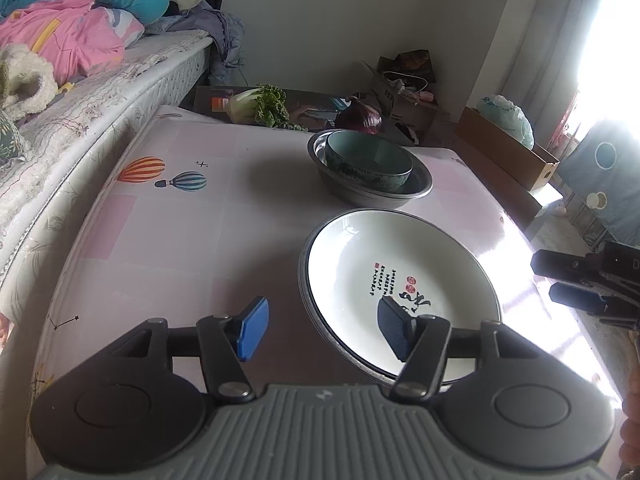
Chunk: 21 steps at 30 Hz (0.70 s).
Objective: Organize plates and bowls
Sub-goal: 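Lower the white plate into the steel basins and open the left gripper, then move both grippers to the small steel bowl holding the teal bowl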
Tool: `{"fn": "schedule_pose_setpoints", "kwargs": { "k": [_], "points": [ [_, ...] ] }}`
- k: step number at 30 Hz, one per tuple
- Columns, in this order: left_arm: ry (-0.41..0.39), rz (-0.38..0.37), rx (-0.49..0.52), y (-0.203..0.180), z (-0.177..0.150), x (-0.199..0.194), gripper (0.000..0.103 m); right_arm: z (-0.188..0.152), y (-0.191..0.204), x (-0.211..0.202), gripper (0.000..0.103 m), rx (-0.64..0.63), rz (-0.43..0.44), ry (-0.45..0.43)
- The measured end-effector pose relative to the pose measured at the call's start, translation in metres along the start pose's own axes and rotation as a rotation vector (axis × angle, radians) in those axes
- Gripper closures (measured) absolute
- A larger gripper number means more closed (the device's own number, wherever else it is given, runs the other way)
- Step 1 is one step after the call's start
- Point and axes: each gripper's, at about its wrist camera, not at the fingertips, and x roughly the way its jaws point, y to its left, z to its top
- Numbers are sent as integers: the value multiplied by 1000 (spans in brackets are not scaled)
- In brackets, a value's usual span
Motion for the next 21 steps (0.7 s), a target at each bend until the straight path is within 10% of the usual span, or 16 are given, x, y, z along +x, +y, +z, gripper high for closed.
{"fn": "schedule_pose_setpoints", "kwargs": {
  "k": [21],
  "points": [
    [-37, 108, 42, -4, 0, -33, 0, -22, 24, -70, 1, -273, -195, -141]
  ]
}}
